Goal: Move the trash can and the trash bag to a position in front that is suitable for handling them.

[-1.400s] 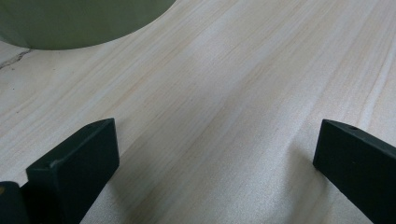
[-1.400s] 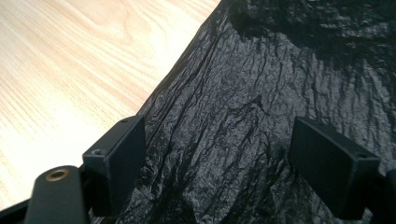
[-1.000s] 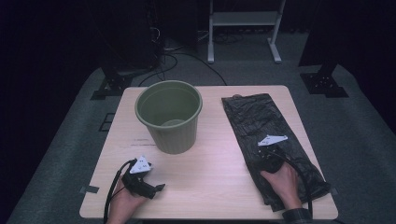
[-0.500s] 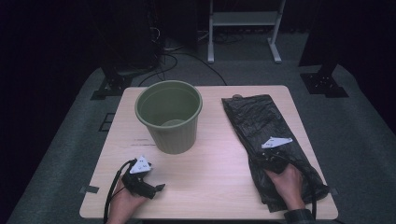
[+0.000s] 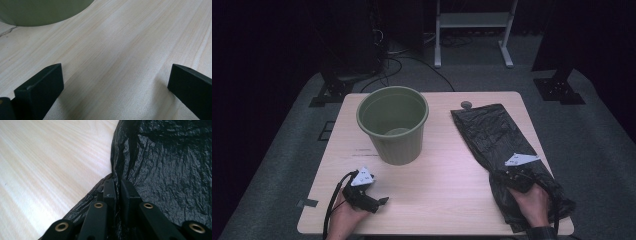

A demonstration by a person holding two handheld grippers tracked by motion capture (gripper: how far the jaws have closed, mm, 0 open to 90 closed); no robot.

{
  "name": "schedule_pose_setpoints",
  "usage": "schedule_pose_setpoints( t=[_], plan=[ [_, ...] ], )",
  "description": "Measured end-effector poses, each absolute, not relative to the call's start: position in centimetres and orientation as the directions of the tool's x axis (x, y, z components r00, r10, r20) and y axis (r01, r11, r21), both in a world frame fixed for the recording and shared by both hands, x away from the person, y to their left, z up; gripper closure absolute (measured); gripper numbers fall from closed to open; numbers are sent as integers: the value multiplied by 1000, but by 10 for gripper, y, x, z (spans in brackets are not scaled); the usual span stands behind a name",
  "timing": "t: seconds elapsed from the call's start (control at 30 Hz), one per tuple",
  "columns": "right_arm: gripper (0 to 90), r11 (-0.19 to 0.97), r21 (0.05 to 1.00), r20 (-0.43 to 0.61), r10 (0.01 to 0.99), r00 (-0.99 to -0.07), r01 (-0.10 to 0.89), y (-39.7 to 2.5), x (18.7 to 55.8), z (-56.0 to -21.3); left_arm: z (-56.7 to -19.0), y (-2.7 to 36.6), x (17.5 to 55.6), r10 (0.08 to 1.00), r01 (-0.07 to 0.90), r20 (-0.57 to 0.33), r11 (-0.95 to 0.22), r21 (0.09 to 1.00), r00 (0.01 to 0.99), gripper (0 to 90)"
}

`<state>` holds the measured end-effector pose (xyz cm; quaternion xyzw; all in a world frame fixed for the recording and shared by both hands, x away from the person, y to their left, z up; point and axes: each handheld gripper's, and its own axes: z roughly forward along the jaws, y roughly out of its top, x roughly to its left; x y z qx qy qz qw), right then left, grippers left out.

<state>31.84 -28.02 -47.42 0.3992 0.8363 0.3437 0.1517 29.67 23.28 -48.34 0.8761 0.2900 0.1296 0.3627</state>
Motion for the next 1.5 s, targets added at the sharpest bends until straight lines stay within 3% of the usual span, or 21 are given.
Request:
schedule_pose_setpoints(
  t=[0.07, 0.1, 0.13, 0.27, 0.5, 0.8, 1.5],
  plan=[
    [769, 444, 698, 19, 773, -635, 562, -283, 316, -474, -483, 233, 297, 603, 414, 17, -568, 711, 798, 0],
    [647, 438, 706, 30, 767, -641, 557, -285, 315, -475, -483, 233, 297, 603, 414, 17, -568, 711, 798, 0],
    [647, 438, 706, 30, 767, -641, 557, -285, 315, -475, -483, 233, 297, 603, 414, 17, -568, 711, 798, 0],
    [385, 444, 725, 20, 751, -660, 527, -285, 313, -480, -483, 232, 296, 609, 419, 17, -565, 710, 793, 0],
    [227, 423, 745, 10, 766, -643, 516, -286, 311, -486, -478, 233, 295, 625, 428, 3, -537, 727, 780, 0],
    [134, 422, 735, 8, 777, -629, 530, -285, 312, -486, -462, 233, 294, 618, 443, -37, -519, 732, 785, 0],
    [128, 423, 734, 8, 776, -631, 531, -285, 312, -487, -406, 246, 293, 660, 444, -41, -457, 771, 750, 0]
  ],
)
